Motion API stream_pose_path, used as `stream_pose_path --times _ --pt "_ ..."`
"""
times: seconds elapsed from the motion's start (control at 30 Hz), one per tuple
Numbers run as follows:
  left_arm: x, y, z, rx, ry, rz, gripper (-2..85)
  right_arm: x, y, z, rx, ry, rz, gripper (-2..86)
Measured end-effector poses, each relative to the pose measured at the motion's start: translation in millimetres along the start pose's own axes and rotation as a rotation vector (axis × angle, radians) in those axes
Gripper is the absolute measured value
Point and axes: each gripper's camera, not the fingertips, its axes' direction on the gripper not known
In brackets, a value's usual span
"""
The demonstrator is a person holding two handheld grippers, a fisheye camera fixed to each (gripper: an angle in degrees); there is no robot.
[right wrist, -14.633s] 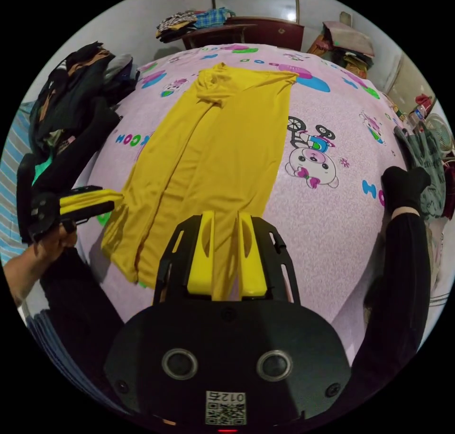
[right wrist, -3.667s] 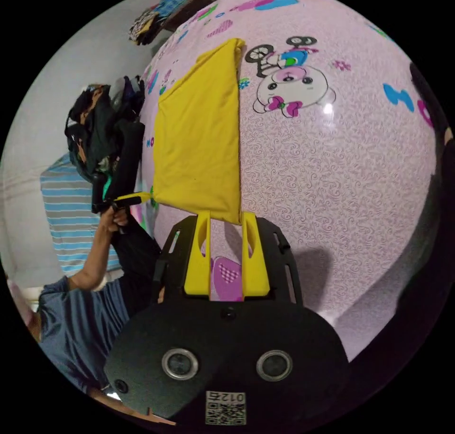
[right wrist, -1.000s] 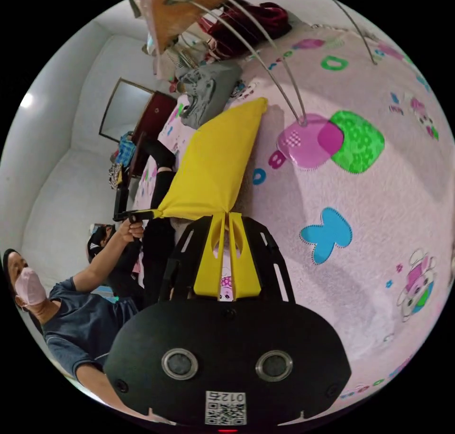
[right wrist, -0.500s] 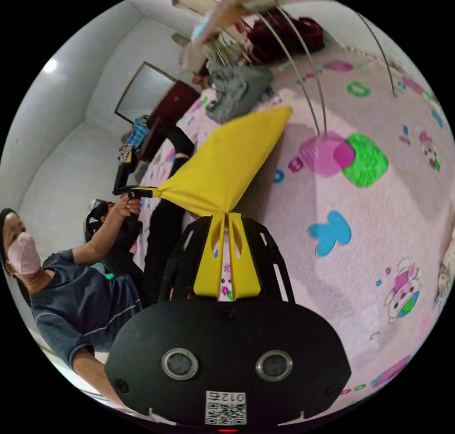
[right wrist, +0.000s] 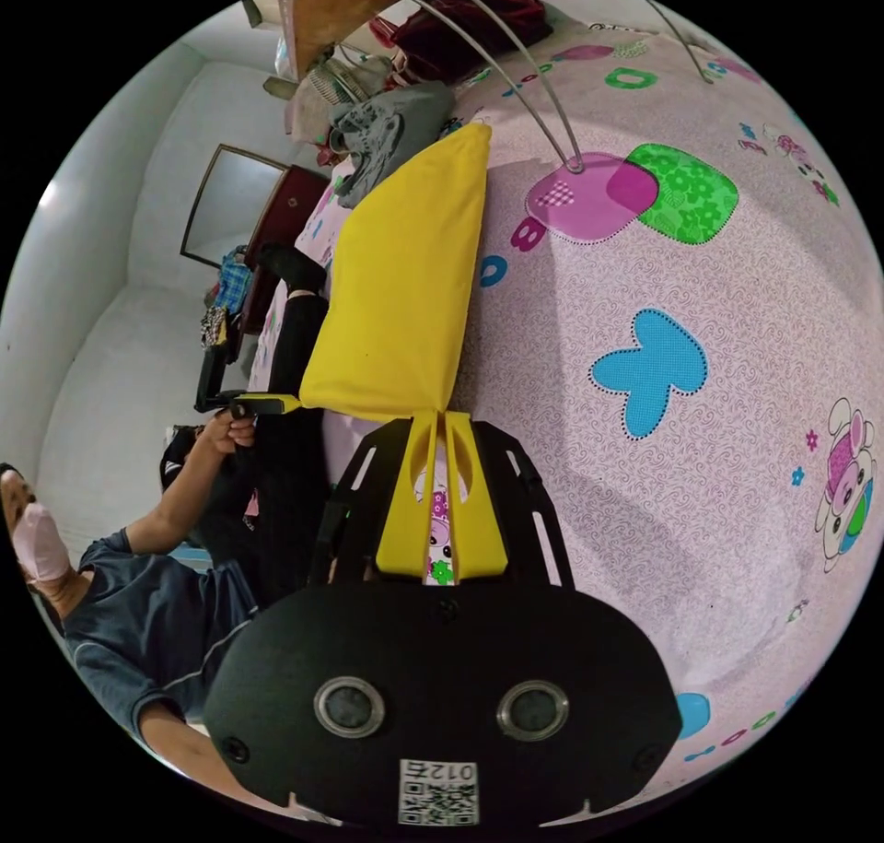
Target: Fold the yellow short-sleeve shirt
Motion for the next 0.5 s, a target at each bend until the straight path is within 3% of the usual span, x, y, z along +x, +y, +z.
stream_pose_path --times 0.23,0.5 --pt "27.7 5.7 0.8 0.093 -0.149 0.07 0.7 6.3 27.8 -8.0 -0.001 0.095 0.059 -0.2" --pt "124.9 -34.7 58.3 0.165 -0.284 0.285 0.5 -41.4 26.8 -0.5 0.148 0.071 -0.091 -0.6"
